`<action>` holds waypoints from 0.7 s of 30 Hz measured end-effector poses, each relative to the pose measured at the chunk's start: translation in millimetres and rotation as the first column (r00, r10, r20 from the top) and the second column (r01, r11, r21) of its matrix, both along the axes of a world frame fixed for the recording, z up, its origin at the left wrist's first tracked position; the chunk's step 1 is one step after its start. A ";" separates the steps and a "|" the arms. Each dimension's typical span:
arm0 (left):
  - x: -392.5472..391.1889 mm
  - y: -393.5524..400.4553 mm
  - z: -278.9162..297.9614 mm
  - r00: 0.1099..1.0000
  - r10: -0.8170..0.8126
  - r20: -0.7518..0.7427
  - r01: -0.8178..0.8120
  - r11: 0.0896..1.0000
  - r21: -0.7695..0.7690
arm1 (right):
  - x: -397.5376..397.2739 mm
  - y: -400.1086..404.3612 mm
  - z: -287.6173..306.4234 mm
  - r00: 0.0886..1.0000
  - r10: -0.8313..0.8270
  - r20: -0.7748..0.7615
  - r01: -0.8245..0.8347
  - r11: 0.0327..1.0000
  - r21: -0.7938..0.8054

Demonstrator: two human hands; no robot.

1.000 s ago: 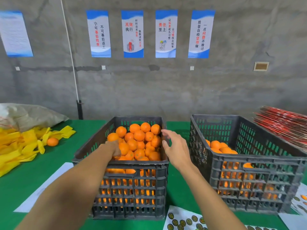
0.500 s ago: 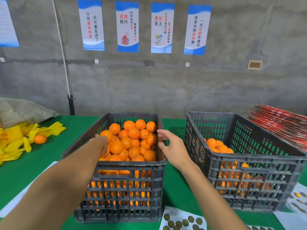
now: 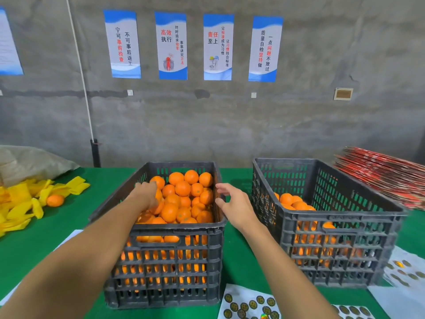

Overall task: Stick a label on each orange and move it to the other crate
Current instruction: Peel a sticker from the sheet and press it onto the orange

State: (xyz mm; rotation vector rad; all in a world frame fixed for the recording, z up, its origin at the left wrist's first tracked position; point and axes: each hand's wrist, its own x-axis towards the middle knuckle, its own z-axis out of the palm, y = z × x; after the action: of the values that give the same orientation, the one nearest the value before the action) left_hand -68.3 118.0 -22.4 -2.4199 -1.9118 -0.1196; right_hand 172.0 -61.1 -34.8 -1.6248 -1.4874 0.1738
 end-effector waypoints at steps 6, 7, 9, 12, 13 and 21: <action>16.9 -46.7 22.2 0.906 -0.167 0.389 0.133 0.985 0.113 | -5.5 -14.9 5.3 0.996 0.022 -0.092 -0.017 0.999 0.050; 20.8 -57.6 24.5 0.880 -0.195 0.433 0.150 0.979 0.137 | -5.7 -18.3 6.6 0.994 0.024 -0.104 -0.017 0.997 0.069; 29.7 -83.1 29.1 0.818 -0.252 0.517 0.175 0.965 0.193 | -4.9 -27.0 8.3 0.994 0.017 -0.111 -0.007 0.995 0.098; 45.5 -122.2 34.9 0.711 -0.344 0.614 0.191 0.934 0.302 | -0.2 -42.2 5.4 0.993 -0.008 -0.121 0.019 0.996 0.092; 51.9 -134.8 36.6 0.677 -0.367 0.638 0.191 0.925 0.329 | 2.0 -47.8 2.2 0.993 -0.020 -0.118 0.029 0.997 0.073; 91.6 -203.1 30.2 0.473 -0.507 0.720 0.256 0.861 0.439 | 14.7 -89.6 -35.0 0.990 -0.067 -0.125 0.061 0.997 -0.053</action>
State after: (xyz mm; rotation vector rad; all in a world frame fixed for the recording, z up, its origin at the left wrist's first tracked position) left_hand 23.3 -85.0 7.7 -2.7512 -1.2515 -1.7070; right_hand 186.7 -150.7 -69.8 -1.6671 -1.3420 0.2747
